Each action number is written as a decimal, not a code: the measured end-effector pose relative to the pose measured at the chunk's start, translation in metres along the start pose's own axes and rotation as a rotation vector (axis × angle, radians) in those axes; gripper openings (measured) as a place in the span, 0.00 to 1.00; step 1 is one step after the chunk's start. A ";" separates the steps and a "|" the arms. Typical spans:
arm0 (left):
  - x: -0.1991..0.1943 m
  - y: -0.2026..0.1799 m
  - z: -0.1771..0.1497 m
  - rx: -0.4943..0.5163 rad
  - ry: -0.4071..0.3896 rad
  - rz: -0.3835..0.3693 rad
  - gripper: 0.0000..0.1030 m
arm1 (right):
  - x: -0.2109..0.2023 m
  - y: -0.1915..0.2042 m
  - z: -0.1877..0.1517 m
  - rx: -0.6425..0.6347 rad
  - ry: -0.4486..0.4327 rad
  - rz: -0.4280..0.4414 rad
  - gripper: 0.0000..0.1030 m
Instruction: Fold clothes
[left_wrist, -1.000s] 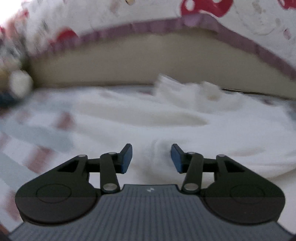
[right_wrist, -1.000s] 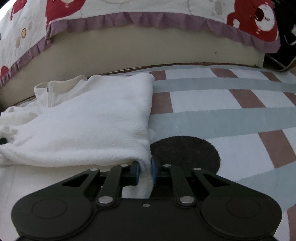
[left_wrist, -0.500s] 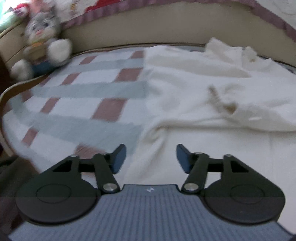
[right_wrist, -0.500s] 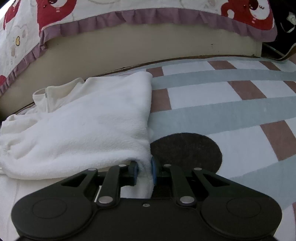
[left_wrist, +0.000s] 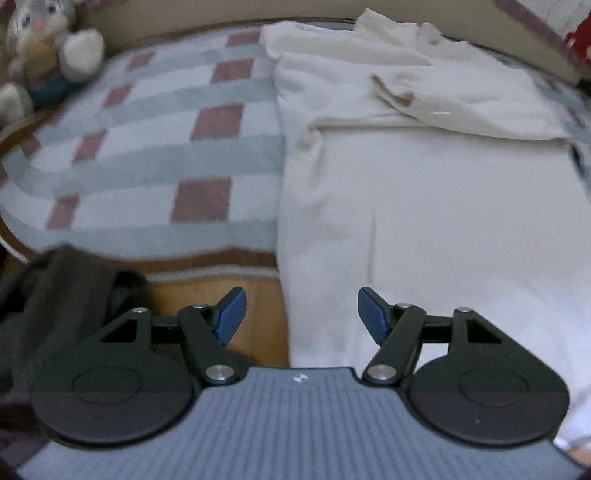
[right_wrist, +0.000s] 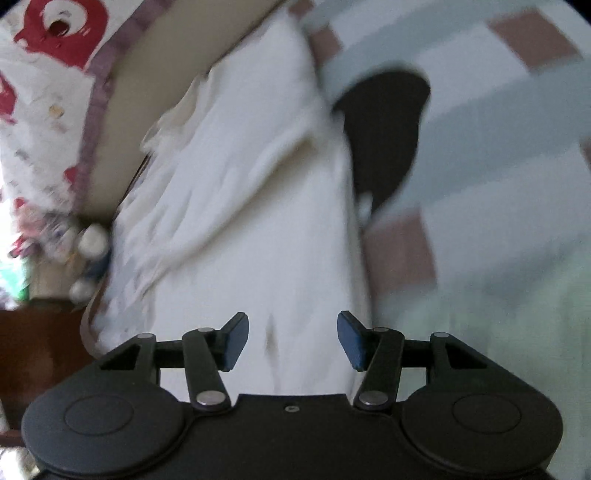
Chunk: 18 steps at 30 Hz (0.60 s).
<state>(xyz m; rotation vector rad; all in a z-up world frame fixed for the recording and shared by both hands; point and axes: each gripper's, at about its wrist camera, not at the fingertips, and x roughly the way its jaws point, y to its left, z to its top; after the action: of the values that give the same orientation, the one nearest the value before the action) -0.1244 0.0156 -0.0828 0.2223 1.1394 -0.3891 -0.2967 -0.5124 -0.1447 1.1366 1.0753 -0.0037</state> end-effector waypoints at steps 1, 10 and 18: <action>-0.002 0.004 -0.005 -0.022 0.013 -0.033 0.67 | -0.003 0.000 -0.012 0.004 0.028 0.001 0.59; 0.011 0.025 -0.039 -0.226 0.041 -0.156 0.67 | -0.009 0.001 -0.084 -0.011 0.114 -0.126 0.60; 0.025 0.027 -0.040 -0.212 0.001 -0.162 0.67 | 0.004 0.034 -0.115 -0.213 0.043 -0.152 0.13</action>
<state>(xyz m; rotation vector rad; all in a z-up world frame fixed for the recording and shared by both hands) -0.1376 0.0500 -0.1224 -0.0563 1.1943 -0.4072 -0.3564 -0.4110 -0.1232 0.8655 1.1690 0.0150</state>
